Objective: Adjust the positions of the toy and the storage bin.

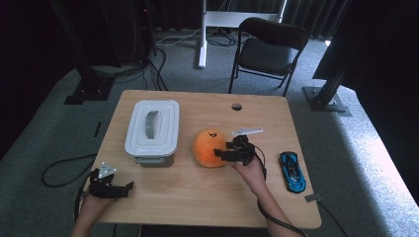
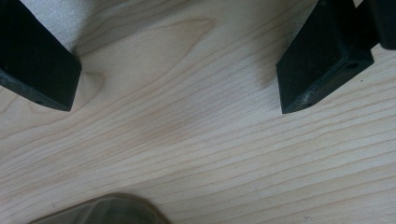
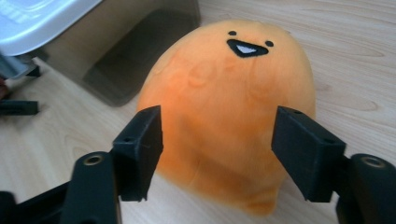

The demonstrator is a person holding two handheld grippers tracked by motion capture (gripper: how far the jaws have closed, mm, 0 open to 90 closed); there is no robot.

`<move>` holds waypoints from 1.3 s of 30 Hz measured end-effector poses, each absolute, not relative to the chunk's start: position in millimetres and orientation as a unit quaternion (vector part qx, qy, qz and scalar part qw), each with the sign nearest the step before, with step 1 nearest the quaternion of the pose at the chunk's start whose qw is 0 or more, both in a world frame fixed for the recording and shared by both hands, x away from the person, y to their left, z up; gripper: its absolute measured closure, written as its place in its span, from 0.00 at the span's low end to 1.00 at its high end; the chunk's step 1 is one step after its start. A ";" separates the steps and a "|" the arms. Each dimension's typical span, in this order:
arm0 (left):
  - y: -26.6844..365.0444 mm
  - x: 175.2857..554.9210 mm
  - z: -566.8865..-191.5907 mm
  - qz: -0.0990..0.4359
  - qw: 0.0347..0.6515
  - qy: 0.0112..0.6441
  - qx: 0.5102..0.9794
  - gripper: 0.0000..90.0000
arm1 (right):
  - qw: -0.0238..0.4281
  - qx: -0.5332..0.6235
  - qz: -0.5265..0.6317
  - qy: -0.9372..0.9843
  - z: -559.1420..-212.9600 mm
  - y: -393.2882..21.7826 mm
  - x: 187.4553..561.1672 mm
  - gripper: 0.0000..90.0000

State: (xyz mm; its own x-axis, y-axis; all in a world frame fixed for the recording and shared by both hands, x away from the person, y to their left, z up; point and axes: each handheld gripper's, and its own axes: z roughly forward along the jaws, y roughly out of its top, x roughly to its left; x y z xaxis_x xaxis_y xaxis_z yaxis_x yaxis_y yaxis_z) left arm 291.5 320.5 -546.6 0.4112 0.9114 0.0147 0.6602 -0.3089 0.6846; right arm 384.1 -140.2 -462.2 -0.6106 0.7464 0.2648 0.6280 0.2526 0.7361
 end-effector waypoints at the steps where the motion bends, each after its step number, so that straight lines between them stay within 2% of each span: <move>1: 320.5 291.5 -546.6 0.206 0.306 0.502 0.782 0.00 | 0.071 0.439 0.426 0.788 -463.3 -137.5 385.9 0.33; 13: 320.5 291.5 -546.6 0.206 0.306 0.502 0.782 0.00 | 0.115 0.446 0.407 0.789 -483.2 -113.6 394.2 0.30; 19: 320.5 291.5 -546.6 0.206 0.306 0.502 0.782 0.00 | 0.117 0.441 0.407 0.791 -490.1 -110.8 392.4 0.25; 23: 320.5 291.5 -546.7 0.206 0.306 0.502 0.782 0.00 | 0.114 0.433 0.409 0.795 -492.9 -110.8 392.2 0.25; 31: 320.5 291.5 -546.7 0.206 0.306 0.502 0.782 0.00 | 0.111 0.425 0.396 0.807 -493.1 -110.2 392.4 0.38; 32: 320.5 291.4 -546.7 0.205 0.306 0.502 0.782 0.00 | 0.108 0.427 0.388 0.810 -492.3 -109.1 392.3 0.44; 34: 320.5 291.4 -546.7 0.206 0.306 0.502 0.782 0.00 | 0.109 0.425 0.387 0.811 -492.4 -108.1 391.7 0.48; 39: 320.5 291.5 -546.7 0.206 0.306 0.502 0.782 0.00 | 0.114 0.425 0.381 0.813 -487.5 -109.3 390.0 0.70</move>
State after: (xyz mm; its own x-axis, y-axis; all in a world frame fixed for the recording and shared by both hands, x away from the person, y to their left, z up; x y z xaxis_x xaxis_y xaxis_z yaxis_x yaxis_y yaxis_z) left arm 291.5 320.5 -546.7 0.4110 0.9115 0.0144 0.6600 -0.3084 0.6851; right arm 390.0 -109.3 -487.5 -0.6130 0.7780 0.1377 0.6040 0.3491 0.7165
